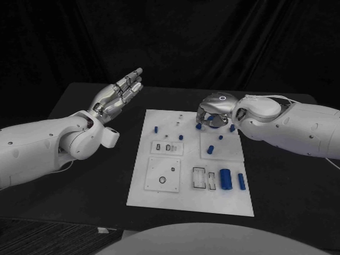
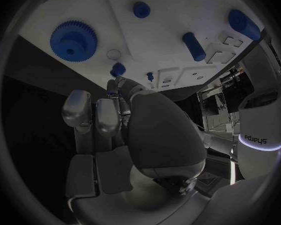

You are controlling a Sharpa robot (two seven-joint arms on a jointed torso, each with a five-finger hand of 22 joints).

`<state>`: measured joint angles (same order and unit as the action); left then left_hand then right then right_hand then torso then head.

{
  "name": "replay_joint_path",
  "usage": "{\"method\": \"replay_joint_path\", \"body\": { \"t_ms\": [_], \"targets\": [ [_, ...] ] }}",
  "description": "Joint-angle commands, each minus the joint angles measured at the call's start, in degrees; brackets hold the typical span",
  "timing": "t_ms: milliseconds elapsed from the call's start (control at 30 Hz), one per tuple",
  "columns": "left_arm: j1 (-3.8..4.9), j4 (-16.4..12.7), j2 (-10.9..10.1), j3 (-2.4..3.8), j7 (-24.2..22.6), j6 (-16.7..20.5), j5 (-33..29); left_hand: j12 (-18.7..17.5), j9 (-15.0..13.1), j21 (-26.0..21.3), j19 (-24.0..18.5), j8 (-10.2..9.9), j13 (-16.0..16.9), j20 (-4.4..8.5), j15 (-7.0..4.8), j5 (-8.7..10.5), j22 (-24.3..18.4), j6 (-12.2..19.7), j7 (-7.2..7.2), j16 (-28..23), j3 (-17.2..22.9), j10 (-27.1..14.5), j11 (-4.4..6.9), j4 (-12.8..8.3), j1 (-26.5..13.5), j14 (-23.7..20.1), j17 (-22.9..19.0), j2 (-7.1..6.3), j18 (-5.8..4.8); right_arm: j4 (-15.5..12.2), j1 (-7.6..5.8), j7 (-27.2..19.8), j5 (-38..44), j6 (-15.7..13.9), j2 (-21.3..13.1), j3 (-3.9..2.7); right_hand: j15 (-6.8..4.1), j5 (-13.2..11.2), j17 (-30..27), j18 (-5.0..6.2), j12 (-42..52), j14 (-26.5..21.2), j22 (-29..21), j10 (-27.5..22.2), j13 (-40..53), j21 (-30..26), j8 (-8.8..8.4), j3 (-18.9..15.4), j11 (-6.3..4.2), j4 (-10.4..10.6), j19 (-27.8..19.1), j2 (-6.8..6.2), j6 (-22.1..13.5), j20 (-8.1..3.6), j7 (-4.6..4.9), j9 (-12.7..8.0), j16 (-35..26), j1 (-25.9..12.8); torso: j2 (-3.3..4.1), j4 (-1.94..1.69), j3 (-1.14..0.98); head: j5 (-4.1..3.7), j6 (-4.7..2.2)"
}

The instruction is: Assemble the parts on the task board

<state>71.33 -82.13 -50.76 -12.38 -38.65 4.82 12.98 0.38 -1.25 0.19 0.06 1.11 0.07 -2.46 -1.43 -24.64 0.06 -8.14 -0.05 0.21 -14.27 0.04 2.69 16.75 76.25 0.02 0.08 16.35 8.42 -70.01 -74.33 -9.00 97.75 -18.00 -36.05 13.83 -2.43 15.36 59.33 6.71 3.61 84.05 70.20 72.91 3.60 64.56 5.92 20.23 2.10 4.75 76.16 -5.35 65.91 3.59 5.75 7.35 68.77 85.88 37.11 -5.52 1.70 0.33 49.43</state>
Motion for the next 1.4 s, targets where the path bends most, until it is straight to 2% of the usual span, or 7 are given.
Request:
{"method": "replay_joint_path", "body": {
  "t_ms": [33,433,667,900,1033,1200,1400],
  "targets": [
    [-0.07,-0.10,0.10,0.06,-1.85,-0.81,0.08,-0.38,-0.06,-0.19,-0.06,0.21,-0.07,-0.43,-1.04,-0.37,-0.06,-0.33,0.23,-0.21,0.41,-0.04,-0.50,-0.07,0.59,-0.02,-0.08,-0.04,0.86,0.12,-0.25,1.40,-0.17,-0.27,0.42,-0.11,0.55,0.04,0.07,-0.95,-0.15,0.76,0.10,-0.23,-0.06,0.34,-0.28,0.04,0.35,0.25,0.08,-0.28,-0.27,0.35,0.15,-0.13,-0.30,-0.40,0.03,0.05,0.04,0.19,0.04],
    [-0.07,0.02,0.29,0.06,-1.62,-1.08,0.08,-0.38,-0.07,-0.19,-0.06,0.23,-0.07,-0.52,-0.99,-0.38,-0.06,-0.43,0.26,-0.21,0.43,-0.04,-0.54,-0.06,0.61,-0.02,-0.08,-0.03,0.89,2.78,-0.96,2.31,-0.17,1.09,3.30,-0.30,0.75,-0.30,0.03,-0.94,-0.18,0.70,0.19,-0.65,-0.07,0.22,-0.81,0.15,0.55,0.46,0.00,-0.39,-0.75,0.58,0.31,-0.39,-0.37,-0.53,-0.10,-0.09,0.04,0.51,0.42],
    [-0.07,-0.03,0.16,0.06,-1.49,-1.12,0.08,-0.38,-0.08,-0.19,-0.06,0.23,-0.07,-0.56,-0.96,-0.38,-0.06,-0.47,0.28,-0.21,0.44,-0.04,-0.55,-0.06,0.62,-0.02,-0.08,-0.03,0.90,2.82,-1.05,3.27,-0.17,2.82,3.36,-0.34,0.53,-3.41,-0.79,-0.47,-0.19,-0.31,-0.46,-4.04,-0.08,-1.65,-2.48,0.09,1.18,2.38,-1.18,-1.40,-5.24,0.75,0.53,-1.94,-1.17,-2.35,-0.20,0.19,0.08,0.83,0.57],
    [-0.07,-0.05,0.04,0.06,-1.28,-1.26,0.08,-0.38,-0.08,-0.19,-0.06,0.24,-0.07,-0.84,-0.69,-0.33,-0.06,-0.54,0.37,-0.21,0.50,-0.04,-0.65,-0.01,0.63,-0.02,-0.08,0.04,0.96,0.21,-1.07,3.18,-0.17,4.28,1.45,-0.34,0.72,-8.02,-0.37,-0.37,-0.09,-0.87,-0.48,-8.38,0.03,-2.97,-2.42,-2.51,1.73,6.04,-1.57,-3.24,-10.89,0.89,0.57,-3.60,-0.76,-6.47,-0.16,0.20,-0.05,1.07,0.23],
    [-0.07,-0.01,-0.03,0.06,-1.21,-1.32,0.08,-0.38,-0.09,-0.19,-0.06,0.25,-0.07,-0.91,-0.63,-0.31,-0.06,-0.59,0.38,-0.21,0.53,-0.04,-0.66,0.00,0.62,-0.02,-0.08,0.07,0.97,-1.95,-1.21,3.55,-0.17,5.60,-0.03,-0.34,0.89,-9.97,0.12,-0.38,-0.04,-0.93,-0.11,-10.66,0.15,-3.23,-2.38,-5.67,2.12,7.36,-1.31,-3.05,-14.04,1.12,0.67,-3.67,-0.26,-8.34,-0.14,0.15,-0.04,1.06,0.33],
    [-0.08,0.17,-0.04,0.05,-1.02,-1.57,0.08,-0.38,-0.09,-0.19,-0.06,0.25,-0.07,-0.99,-0.55,-0.29,-0.06,-0.61,0.40,-0.21,0.55,-0.04,-0.67,0.01,0.62,-0.02,-0.08,0.10,0.98,-4.16,-1.33,4.25,-0.17,7.42,-1.29,-0.34,1.00,-10.02,0.58,-0.39,-0.01,-0.92,0.10,-11.33,0.21,-3.36,-2.30,-7.18,2.35,7.88,-1.21,-2.55,-14.71,1.22,0.64,-3.62,0.17,-8.96,-0.11,0.33,0.01,0.87,0.48],
    [-0.08,0.37,0.18,0.05,-0.99,-1.95,0.08,-0.38,-0.10,-0.19,-0.06,0.26,-0.07,-1.13,-0.46,-0.28,-0.06,-0.69,0.45,-0.21,0.59,-0.04,-0.73,0.02,0.60,-0.02,-0.08,0.15,1.00,-4.54,-1.29,4.29,-0.17,8.84,-1.35,-0.32,1.20,-8.79,1.10,-0.43,0.12,-0.86,0.42,-11.35,0.29,-3.29,-2.11,-7.83,2.56,7.67,-1.03,-1.79,-14.38,1.37,0.92,-3.51,0.67,-8.57,-0.11,0.23,-0.07,0.62,0.57]
  ]
}}
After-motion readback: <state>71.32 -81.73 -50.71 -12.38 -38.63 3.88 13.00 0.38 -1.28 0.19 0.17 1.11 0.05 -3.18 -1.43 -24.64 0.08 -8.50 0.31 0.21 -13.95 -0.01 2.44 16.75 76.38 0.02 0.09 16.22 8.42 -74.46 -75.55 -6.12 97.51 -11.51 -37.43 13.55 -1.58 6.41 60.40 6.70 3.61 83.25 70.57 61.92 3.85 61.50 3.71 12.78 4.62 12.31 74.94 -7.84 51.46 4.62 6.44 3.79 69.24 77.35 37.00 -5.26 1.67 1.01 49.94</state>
